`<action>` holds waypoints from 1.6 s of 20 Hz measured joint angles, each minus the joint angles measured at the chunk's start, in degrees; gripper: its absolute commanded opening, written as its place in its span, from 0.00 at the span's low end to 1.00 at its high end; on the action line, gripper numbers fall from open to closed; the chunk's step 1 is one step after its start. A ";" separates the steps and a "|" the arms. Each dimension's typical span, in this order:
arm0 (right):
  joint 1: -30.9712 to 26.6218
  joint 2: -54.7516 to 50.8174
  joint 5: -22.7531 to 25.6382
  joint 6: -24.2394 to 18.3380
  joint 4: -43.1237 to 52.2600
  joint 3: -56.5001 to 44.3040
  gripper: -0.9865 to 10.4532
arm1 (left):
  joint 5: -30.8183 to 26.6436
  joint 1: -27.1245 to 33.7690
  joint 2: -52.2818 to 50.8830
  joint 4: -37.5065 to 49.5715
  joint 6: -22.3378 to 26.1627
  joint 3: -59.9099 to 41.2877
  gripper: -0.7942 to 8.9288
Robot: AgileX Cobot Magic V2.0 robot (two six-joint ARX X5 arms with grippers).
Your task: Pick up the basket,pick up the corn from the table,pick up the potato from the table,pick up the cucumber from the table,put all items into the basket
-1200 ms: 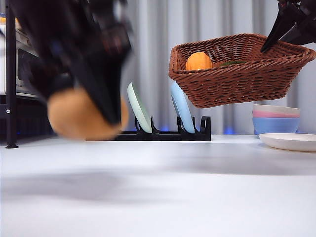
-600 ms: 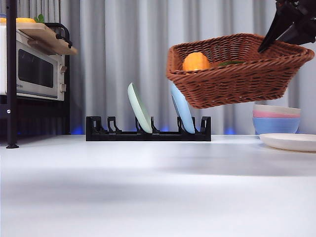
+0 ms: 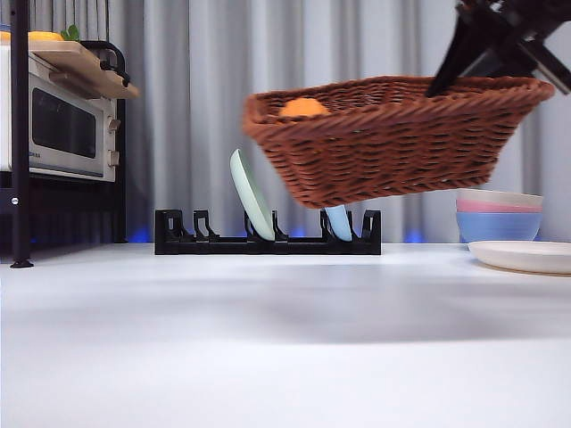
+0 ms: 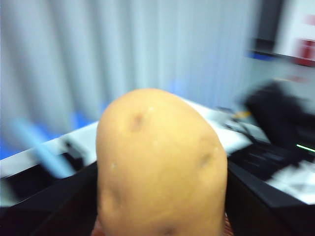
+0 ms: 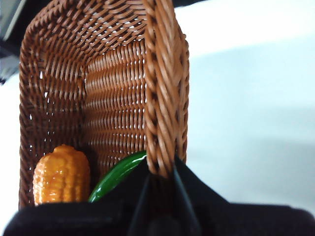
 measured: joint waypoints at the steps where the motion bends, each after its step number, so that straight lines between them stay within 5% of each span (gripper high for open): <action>1: 0.83 0.00 0.00 0.00 -0.09 0.00 0.08 | -2.03 0.00 1.09 0.11 -0.24 0.02 0.07; 16: 9.64 -0.02 0.44 0.07 -0.87 0.00 0.08 | -4.63 1.11 20.22 -11.23 -0.85 0.02 0.09; 17: 9.75 -0.02 0.46 0.13 -0.87 0.00 0.08 | -4.63 1.11 20.20 -11.21 -0.85 0.02 0.12; 20: 9.92 -0.02 0.46 0.17 -0.66 0.00 0.08 | -4.63 1.18 20.02 -11.06 -0.85 0.02 0.63; 21: 9.94 -0.02 0.44 0.26 -0.68 0.00 0.08 | -4.63 1.38 20.02 -11.06 -0.85 0.02 0.67; 32: 9.92 7.50 2.67 7.39 6.51 0.00 0.08 | -6.36 1.77 15.13 -22.36 0.57 14.64 0.66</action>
